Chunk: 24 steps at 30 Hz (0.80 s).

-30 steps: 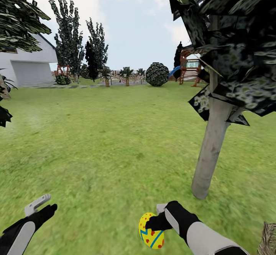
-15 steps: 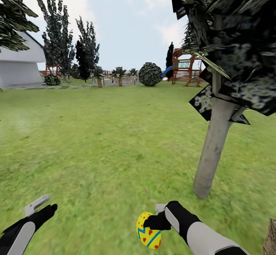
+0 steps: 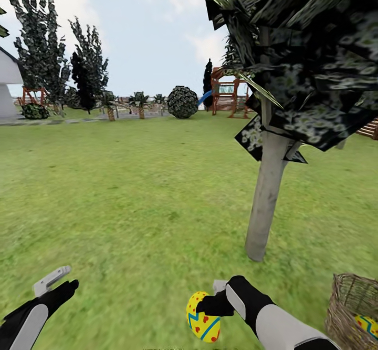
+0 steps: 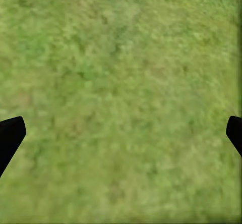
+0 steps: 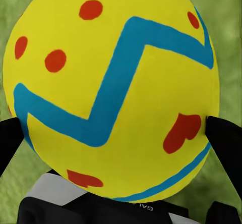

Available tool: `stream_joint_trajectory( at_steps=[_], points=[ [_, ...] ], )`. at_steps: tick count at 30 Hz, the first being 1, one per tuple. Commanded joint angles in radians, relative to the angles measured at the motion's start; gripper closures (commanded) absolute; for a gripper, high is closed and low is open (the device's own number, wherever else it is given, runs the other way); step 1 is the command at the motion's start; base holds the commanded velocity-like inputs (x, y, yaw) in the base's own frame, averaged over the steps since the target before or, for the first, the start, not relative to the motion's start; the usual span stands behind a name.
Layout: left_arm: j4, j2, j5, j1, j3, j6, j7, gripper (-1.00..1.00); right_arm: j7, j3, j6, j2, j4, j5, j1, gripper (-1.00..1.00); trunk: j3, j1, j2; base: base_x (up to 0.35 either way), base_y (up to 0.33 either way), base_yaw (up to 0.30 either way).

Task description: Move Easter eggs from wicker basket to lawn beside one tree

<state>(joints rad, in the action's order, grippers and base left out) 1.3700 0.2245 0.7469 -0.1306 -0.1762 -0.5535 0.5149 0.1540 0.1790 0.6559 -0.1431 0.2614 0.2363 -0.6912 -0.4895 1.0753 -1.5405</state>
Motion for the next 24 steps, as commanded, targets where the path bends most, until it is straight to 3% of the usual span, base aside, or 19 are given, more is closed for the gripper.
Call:
stream_joint_trajectory(
  at_steps=[1, 14, 24],
  points=[
    [0.001, 0.001, 0.011, 0.0, 0.0, -0.002, 0.008, -1.0, -0.002, 0.008, 0.004, 0.0, 0.0, 0.009, -0.001, 1.0, -0.001, 0.0, -0.001, -0.149, 0.24, -0.287],
    [0.001, 0.001, 0.013, 0.0, 0.0, -0.003, 0.008, -1.0, -0.001, 0.005, 0.004, 0.002, -0.001, 0.011, -0.001, 1.0, -0.001, 0.0, -0.001, -0.026, 0.295, -0.289],
    [0.001, 0.001, 0.014, 0.0, 0.0, -0.001, 0.008, -1.0, 0.0, 0.006, 0.004, 0.001, -0.001, 0.011, -0.001, 1.0, -0.001, 0.0, -0.001, 0.151, 0.312, -0.28]
  ],
)
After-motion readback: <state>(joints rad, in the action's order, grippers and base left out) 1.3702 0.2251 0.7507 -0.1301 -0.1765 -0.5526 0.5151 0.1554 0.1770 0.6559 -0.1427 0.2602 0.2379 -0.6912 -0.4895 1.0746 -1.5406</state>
